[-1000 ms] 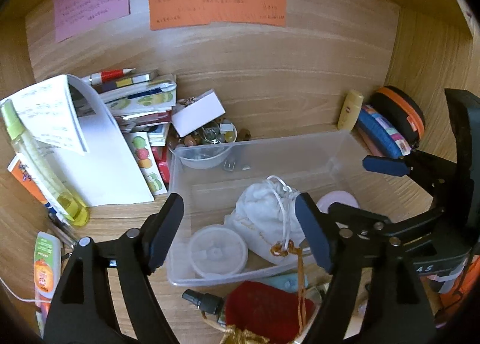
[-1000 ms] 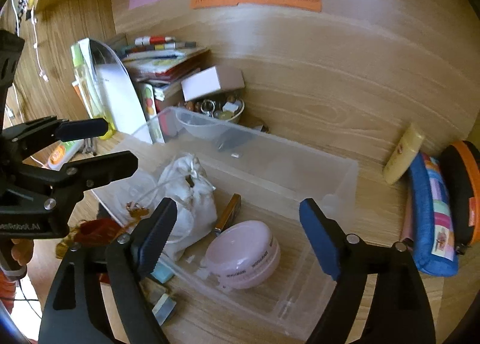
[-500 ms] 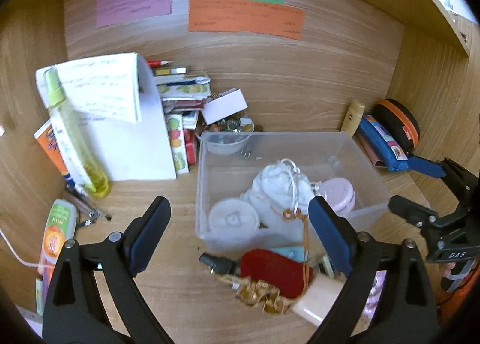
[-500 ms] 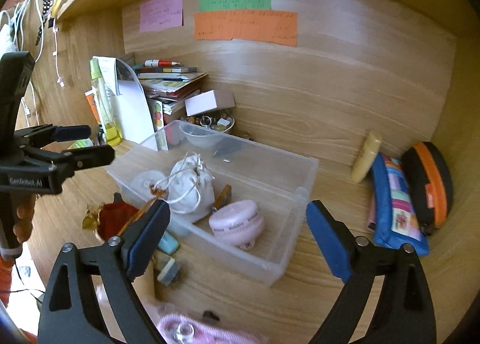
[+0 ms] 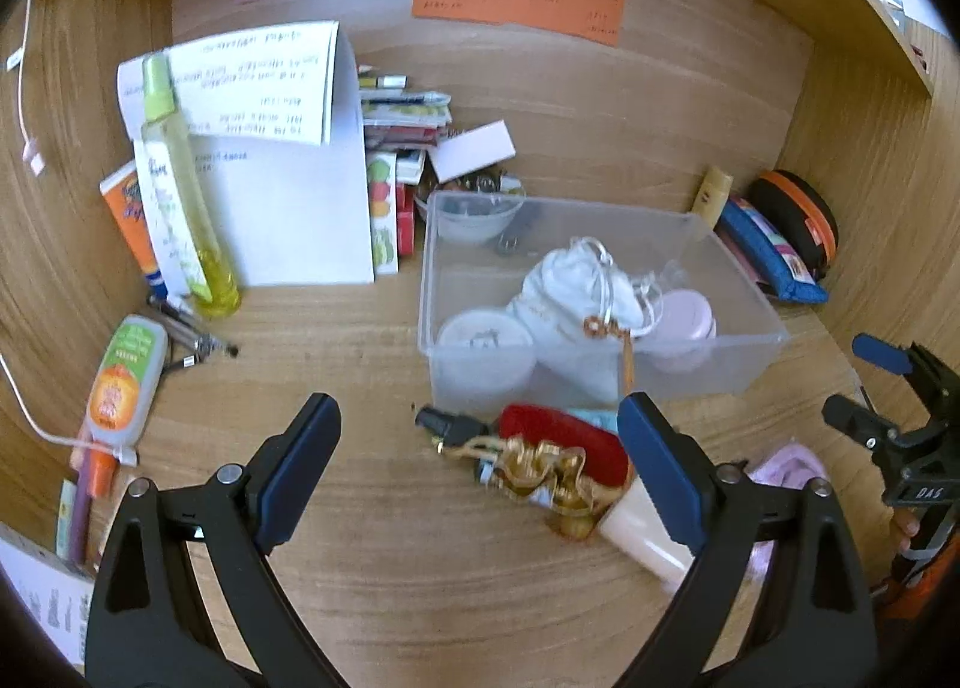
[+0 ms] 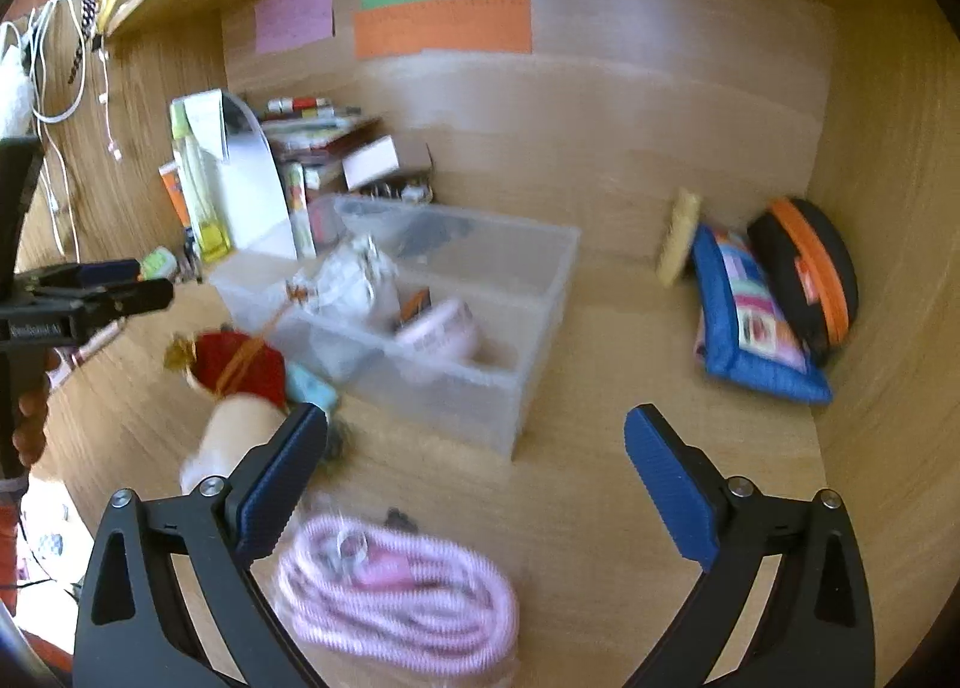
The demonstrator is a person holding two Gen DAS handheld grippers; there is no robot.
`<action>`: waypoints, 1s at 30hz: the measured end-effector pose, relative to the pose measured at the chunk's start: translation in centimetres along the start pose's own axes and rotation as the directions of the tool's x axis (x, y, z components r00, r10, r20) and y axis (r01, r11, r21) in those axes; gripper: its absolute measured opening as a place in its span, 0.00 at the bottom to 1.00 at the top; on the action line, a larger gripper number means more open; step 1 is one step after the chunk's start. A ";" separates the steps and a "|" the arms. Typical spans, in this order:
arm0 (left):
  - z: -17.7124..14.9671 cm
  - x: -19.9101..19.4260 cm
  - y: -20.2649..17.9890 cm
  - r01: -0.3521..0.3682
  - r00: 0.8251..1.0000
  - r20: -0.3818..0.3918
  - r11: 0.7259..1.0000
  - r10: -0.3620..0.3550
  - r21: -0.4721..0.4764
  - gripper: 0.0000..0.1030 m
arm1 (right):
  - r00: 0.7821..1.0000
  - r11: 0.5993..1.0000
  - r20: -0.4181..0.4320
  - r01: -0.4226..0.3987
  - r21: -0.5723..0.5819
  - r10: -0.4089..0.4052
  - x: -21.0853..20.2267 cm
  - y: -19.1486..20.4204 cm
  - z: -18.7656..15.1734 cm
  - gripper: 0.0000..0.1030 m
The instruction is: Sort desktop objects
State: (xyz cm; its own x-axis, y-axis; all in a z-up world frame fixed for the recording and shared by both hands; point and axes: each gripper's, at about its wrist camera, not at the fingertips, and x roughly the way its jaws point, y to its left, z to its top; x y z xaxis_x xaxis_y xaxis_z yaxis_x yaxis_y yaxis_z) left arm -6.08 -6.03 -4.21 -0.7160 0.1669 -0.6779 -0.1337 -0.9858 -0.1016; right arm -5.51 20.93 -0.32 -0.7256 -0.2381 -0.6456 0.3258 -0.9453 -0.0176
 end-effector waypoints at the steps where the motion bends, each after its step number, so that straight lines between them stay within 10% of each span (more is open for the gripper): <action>1: -0.3 0.1 0.1 0.000 1.000 -0.007 1.000 0.000 -0.004 0.92 | 1.000 1.000 -0.013 0.010 0.003 -0.010 0.2 -0.1 -0.7 0.96; 22: -2.8 3.8 -2.0 0.039 0.998 -0.042 0.996 -0.035 0.079 0.91 | 0.979 0.990 -0.178 -0.086 0.108 0.104 1.4 0.4 -7.0 0.96; 30: -1.6 5.9 -3.3 0.070 0.996 -0.062 0.992 -0.063 0.109 0.72 | 0.967 0.978 -0.193 -0.135 0.157 0.164 2.0 0.6 -7.3 0.99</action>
State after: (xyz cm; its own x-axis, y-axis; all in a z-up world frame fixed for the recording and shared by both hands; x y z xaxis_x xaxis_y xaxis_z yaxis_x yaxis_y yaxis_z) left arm -8.75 -1.85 -9.10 -0.6624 0.2275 -0.7138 -0.2574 -0.9639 -0.0684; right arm -2.32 21.48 -7.13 -0.5318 -0.3426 -0.7745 0.3217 -0.9277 0.1895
